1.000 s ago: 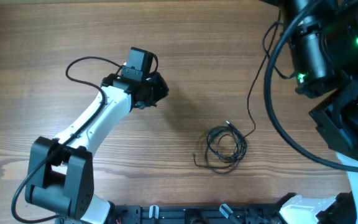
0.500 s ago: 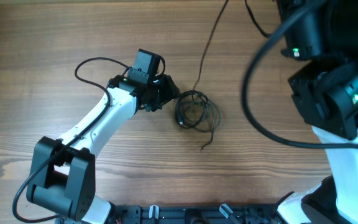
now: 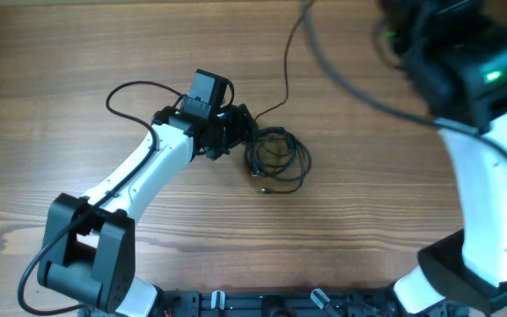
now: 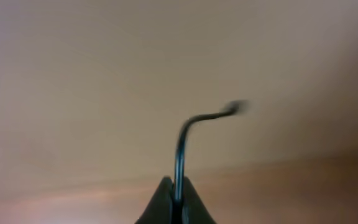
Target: Untangle cables
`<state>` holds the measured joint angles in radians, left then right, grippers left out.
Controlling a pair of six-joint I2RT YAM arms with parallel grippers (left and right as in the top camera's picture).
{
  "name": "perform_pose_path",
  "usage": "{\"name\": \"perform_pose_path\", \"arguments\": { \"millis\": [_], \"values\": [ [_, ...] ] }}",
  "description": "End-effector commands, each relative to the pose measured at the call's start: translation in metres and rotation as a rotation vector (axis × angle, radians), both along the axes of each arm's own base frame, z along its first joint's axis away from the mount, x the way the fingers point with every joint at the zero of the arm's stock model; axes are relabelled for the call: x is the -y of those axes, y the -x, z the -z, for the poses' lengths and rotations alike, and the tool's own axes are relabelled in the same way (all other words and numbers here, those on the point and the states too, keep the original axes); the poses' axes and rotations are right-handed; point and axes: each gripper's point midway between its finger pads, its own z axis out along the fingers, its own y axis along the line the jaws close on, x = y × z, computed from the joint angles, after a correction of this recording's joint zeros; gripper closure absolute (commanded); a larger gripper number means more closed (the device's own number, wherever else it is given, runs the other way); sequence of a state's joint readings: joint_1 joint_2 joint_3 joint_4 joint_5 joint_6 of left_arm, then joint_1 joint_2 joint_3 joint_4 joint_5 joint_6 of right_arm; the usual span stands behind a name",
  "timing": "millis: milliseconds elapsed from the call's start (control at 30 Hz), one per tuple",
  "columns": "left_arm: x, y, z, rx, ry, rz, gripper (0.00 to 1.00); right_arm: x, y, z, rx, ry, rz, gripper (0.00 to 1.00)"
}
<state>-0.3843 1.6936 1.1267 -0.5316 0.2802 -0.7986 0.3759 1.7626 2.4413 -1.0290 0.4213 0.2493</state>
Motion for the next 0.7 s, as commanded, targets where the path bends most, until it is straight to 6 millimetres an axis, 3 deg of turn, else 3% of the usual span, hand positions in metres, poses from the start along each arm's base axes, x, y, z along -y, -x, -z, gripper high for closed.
{"name": "perform_pose_path", "arguments": {
  "millis": [0, 67, 100, 133, 200, 233, 367, 467, 533, 600, 633, 667],
  "values": [
    [-0.006, -0.008, -0.005, 0.041, -0.032, -0.019, 0.21, -0.014, -0.023, 0.061, -0.21, -0.122, -0.167, 0.96],
    [-0.009, -0.01, -0.005, 0.049, -0.044, -0.029, 0.2, -0.005, -0.028, 0.082, -0.279, -0.158, -0.129, 0.96],
    [-0.003, -0.011, -0.009, 0.067, -0.018, 0.015, 0.26, -0.006, -0.029, 0.085, -0.286, -0.16, -0.133, 0.96],
    [0.014, -0.015, -0.023, 0.194, 0.011, 0.215, 0.3, -0.007, -0.029, 0.085, -0.289, -0.163, -0.143, 0.95],
    [0.027, -0.021, -0.041, 0.368, -0.011, 0.435, 0.07, -0.02, -0.026, 0.085, -0.301, -0.195, -0.209, 0.96],
    [0.032, -0.028, -0.051, 0.46, -0.042, 0.515, 0.02, -0.029, -0.024, 0.085, -0.31, -0.217, -0.256, 0.96],
    [0.052, -0.049, -0.08, 0.664, -0.044, 0.565, 0.03, -0.034, -0.023, 0.085, -0.314, -0.233, -0.283, 0.96],
    [0.062, -0.043, -0.079, 0.7, -0.071, 0.647, 0.05, -0.031, -0.027, 0.08, -0.289, -0.234, -0.277, 0.96],
    [0.063, -0.033, -0.071, 0.671, -0.086, 0.689, 0.06, -0.009, -0.037, 0.074, -0.252, -0.255, -0.202, 0.96],
    [0.032, -0.052, -0.06, 0.638, -0.255, 0.574, 0.11, 0.041, -0.046, 0.074, -0.23, -0.335, -0.026, 0.96],
    [-0.002, -0.069, -0.057, 0.595, -0.358, 0.394, 0.1, 0.066, -0.047, 0.075, -0.231, -0.388, 0.019, 0.96],
    [-0.023, -0.077, -0.056, 0.556, -0.362, 0.28, 0.09, 0.071, -0.047, 0.074, -0.237, -0.414, -0.009, 0.96]
  ]
}}
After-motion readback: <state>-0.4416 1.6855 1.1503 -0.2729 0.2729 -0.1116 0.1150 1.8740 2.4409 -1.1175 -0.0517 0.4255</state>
